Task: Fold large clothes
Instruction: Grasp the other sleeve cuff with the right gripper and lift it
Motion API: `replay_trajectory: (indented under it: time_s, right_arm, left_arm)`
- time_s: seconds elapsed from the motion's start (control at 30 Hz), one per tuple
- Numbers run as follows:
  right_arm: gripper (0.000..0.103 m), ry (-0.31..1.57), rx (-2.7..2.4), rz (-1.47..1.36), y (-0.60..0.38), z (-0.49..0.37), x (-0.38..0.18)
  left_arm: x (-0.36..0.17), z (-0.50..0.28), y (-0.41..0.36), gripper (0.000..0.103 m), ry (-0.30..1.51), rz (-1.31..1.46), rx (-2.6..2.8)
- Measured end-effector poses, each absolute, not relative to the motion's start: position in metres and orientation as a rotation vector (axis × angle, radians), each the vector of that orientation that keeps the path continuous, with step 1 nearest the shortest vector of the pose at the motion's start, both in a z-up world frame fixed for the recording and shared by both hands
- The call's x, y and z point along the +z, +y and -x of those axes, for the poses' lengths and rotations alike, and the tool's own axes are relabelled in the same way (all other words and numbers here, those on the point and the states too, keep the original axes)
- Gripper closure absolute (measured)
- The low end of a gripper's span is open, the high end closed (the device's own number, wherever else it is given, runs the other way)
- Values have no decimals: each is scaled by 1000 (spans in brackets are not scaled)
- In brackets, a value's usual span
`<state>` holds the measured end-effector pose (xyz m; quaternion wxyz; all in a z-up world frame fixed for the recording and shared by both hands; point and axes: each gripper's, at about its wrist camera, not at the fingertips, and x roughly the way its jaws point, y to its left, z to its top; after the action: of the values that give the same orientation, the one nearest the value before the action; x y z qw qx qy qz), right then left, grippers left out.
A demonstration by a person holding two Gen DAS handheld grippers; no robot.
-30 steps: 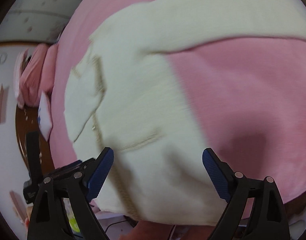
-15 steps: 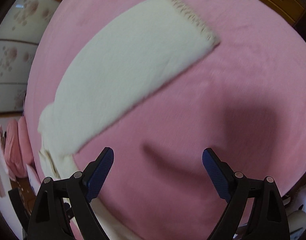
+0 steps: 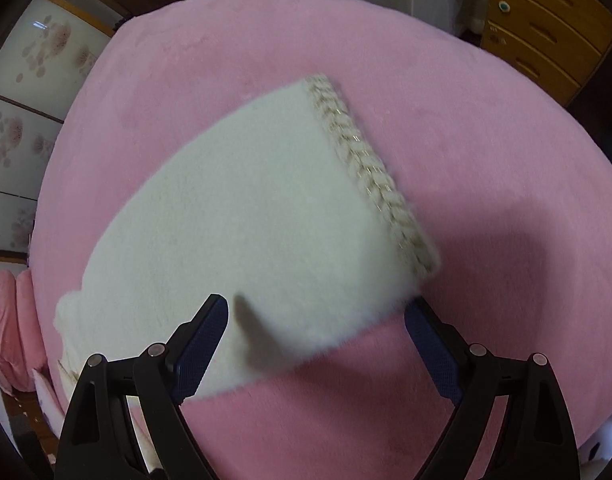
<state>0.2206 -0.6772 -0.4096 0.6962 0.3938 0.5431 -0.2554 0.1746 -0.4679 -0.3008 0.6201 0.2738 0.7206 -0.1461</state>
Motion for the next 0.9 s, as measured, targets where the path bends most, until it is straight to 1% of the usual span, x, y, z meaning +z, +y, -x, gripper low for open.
replay_trajectory:
  time_s: [0.03,0.17,0.2,0.27,0.33,0.37,0.43,0.47,0.53,0.57,0.63,0.73,0.77,0.8,0.9]
  right_arm:
    - [12,1205,-574,-870,-674,-225,-408]
    - [13,1199,-598,-874,-674,-237,-408]
    - [15,1194,-605,-877,-670,-240,-408]
    - [21,1184,-621,-886,-669,-238,-404]
    - [31,1174,-637,-891,-669,-237,-399]
    - [33,1172,-642,-892,-669,-237,-397]
    - [45,1169,-653,-891,-667,-231,-398]
    - [48,1169,-652,-887,-665,-230,-396]
    - [60,1166,-644,-879,-665,-232,-390]
    - [62,1164,-642,-876,-663,-233,-387]
    - [75,1161,-640,-873,-661,-232,-382]
    - [86,1158,-620,-855,-662,-223,-374]
    - [87,1160,-608,-840,-667,-214,-379]
    - [90,1160,-600,-822,-667,-211,-373]
    - [94,1132,-573,-773,-674,-203,-360]
  left_arm:
    - [-310,-181,-460,45,1658,-633,-337]
    - [-310,-179,-471,45,1672,-642,-349]
    - [-310,-179,-468,45,1673,-646,-350]
    - [-321,-184,-434,45,1673,-649,-348]
    - [-328,-190,-419,45,1677,-640,-343]
    - [-330,-192,-415,45,1679,-633,-340]
    - [-330,-195,-412,45,1678,-626,-335]
    - [-330,-197,-413,45,1675,-623,-331]
    - [-330,-200,-414,45,1670,-616,-322]
    - [-331,-201,-412,45,1668,-611,-315]
    - [-341,-202,-396,45,1673,-604,-299]
    - [-341,-201,-391,45,1686,-579,-295]
    - [-342,-200,-388,45,1689,-576,-297]
    - [-343,-200,-385,45,1689,-575,-300]
    - [-341,-199,-384,45,1682,-578,-310]
